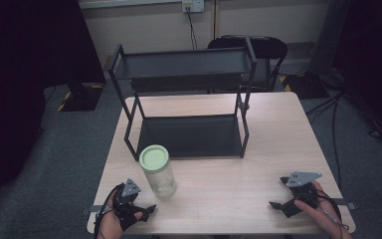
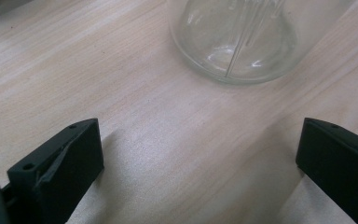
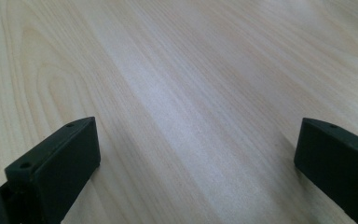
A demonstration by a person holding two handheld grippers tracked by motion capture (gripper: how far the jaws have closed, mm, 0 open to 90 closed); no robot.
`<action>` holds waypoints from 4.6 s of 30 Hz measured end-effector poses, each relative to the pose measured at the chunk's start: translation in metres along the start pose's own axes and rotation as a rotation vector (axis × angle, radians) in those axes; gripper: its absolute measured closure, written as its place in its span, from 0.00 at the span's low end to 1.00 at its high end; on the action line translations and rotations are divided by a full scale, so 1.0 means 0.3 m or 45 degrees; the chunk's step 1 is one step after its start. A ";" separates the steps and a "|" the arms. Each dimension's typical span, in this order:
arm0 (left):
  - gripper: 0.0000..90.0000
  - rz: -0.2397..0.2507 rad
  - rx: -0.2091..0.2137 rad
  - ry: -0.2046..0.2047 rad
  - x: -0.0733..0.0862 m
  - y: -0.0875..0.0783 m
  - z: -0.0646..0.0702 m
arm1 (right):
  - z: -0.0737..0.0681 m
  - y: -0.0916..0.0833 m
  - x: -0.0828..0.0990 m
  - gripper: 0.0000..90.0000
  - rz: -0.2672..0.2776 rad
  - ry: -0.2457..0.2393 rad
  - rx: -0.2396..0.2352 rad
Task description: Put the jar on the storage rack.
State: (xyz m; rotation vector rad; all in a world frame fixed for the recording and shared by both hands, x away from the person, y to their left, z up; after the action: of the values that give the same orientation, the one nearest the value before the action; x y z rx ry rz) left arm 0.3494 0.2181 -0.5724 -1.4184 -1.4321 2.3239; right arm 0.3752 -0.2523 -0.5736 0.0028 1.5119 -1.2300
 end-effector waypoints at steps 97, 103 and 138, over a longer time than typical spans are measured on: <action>0.08 0.299 0.135 0.062 -0.405 -0.110 0.092 | 0.000 0.000 0.000 0.00 0.000 0.000 0.000; 0.11 0.323 0.104 0.105 -0.414 -0.109 0.095 | 0.000 0.000 0.000 0.00 0.000 0.000 0.000; 0.12 0.382 0.115 0.086 -0.639 -0.055 0.035 | 0.000 0.000 0.000 0.00 0.000 0.000 0.000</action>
State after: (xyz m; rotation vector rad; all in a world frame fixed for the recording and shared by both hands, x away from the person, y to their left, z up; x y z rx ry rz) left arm 0.4455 0.1287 -0.4313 -1.7732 -1.1494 2.4434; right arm 0.3752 -0.2523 -0.5735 0.0026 1.5116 -1.2300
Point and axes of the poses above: each handheld gripper's, and its own axes: y roughly forward along the jaws, x roughly out of its underside, z roughly to its right, the point moved 8 cm from there along y, roughly forward along the jaws, and after that the axes turned 12 degrees about x, right-handed, at the moved point
